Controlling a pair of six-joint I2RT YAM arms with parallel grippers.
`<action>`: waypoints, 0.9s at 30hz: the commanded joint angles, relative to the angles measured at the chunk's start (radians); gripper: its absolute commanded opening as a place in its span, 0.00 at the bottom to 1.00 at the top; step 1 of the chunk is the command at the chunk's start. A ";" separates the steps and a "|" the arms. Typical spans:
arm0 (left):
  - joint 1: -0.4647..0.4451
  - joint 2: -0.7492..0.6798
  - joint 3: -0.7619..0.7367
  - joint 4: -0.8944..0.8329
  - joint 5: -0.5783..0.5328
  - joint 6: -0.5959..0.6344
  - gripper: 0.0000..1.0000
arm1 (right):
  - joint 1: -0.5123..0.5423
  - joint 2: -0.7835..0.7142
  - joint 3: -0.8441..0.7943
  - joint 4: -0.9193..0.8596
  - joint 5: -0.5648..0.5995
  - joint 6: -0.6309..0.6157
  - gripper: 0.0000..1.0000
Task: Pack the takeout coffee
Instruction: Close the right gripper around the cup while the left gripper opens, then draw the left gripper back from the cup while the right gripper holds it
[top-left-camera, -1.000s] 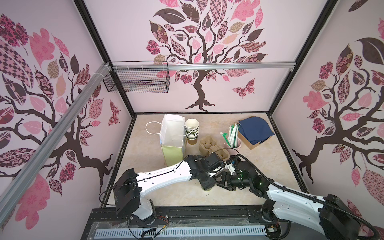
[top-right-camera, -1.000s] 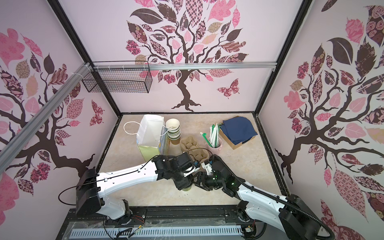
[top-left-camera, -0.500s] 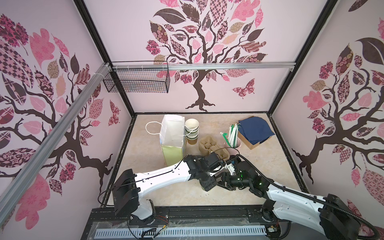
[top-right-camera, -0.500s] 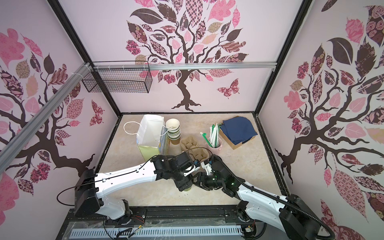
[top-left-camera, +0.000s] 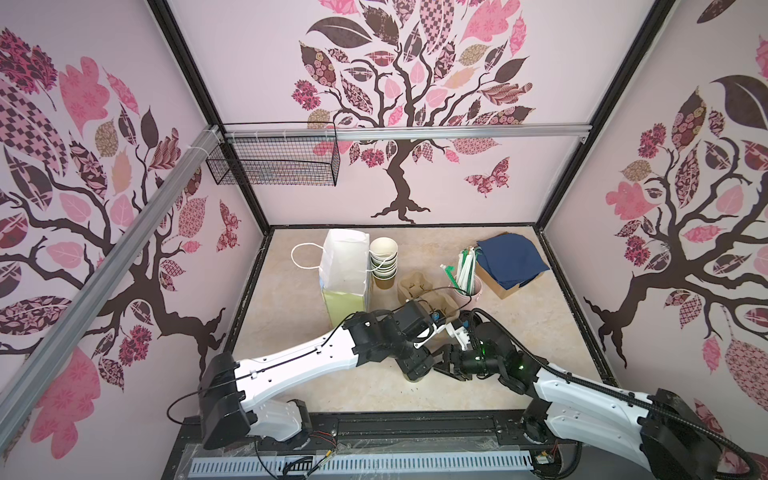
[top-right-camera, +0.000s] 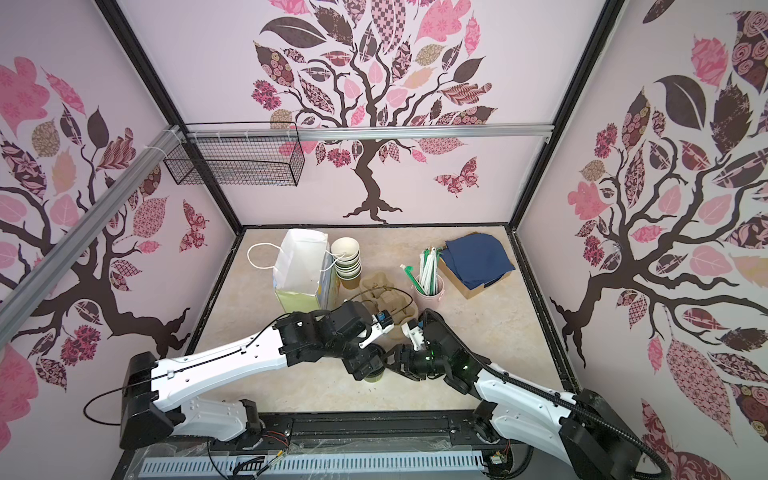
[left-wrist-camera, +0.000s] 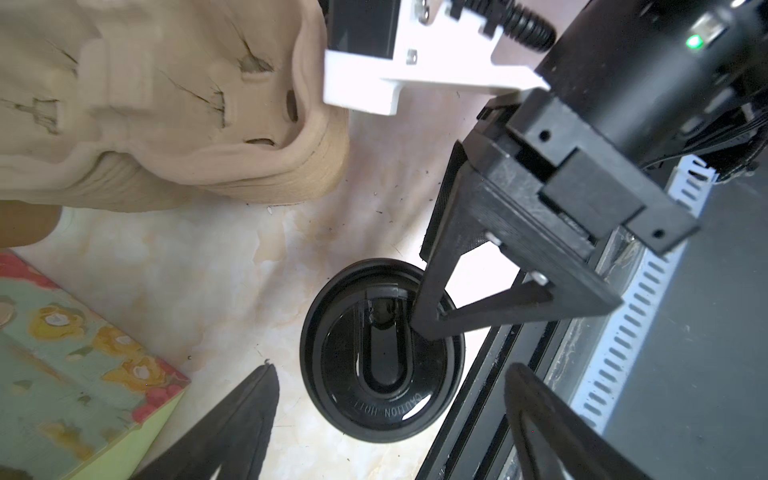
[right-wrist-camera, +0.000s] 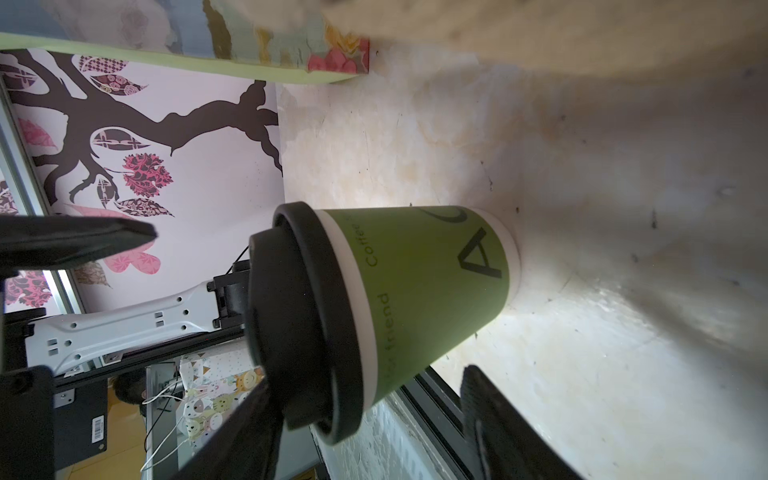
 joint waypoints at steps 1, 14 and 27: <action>0.006 -0.082 -0.054 0.067 -0.064 -0.065 0.87 | 0.004 0.005 0.006 -0.125 0.044 -0.013 0.68; 0.012 -0.409 -0.324 0.121 -0.211 -0.735 0.77 | 0.004 -0.038 0.064 -0.107 0.002 -0.015 0.76; 0.015 -0.501 -0.457 0.144 -0.153 -0.980 0.63 | 0.003 -0.131 0.154 -0.269 0.033 -0.098 0.82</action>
